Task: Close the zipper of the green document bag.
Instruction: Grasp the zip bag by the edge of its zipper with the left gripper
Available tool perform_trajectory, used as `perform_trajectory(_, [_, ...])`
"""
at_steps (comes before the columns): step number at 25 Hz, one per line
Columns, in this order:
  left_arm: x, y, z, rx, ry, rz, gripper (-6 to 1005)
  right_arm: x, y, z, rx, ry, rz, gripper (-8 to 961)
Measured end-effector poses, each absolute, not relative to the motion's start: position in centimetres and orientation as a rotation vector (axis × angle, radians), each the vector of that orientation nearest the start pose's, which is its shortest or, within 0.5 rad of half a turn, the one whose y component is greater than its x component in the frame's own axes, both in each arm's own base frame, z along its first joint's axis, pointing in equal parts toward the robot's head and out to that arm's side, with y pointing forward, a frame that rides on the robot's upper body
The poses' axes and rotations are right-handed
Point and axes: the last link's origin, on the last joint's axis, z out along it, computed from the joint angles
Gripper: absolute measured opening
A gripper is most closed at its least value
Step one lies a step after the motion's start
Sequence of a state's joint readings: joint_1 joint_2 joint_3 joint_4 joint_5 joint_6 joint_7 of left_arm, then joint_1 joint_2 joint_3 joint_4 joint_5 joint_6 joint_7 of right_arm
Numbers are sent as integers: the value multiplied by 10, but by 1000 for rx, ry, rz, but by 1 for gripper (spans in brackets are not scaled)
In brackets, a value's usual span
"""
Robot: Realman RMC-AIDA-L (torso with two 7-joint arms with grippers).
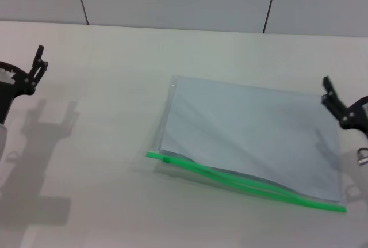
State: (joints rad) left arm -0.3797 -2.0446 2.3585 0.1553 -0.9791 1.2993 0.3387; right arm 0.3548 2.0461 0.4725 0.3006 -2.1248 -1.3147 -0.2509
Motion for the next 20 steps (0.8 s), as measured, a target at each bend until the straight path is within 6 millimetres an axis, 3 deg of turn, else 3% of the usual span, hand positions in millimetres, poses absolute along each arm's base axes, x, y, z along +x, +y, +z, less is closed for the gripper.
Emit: perform_trajectory(20, [-353,311,10,-1562,-156,-301,841,294,295,-50,-1806,90,570,895])
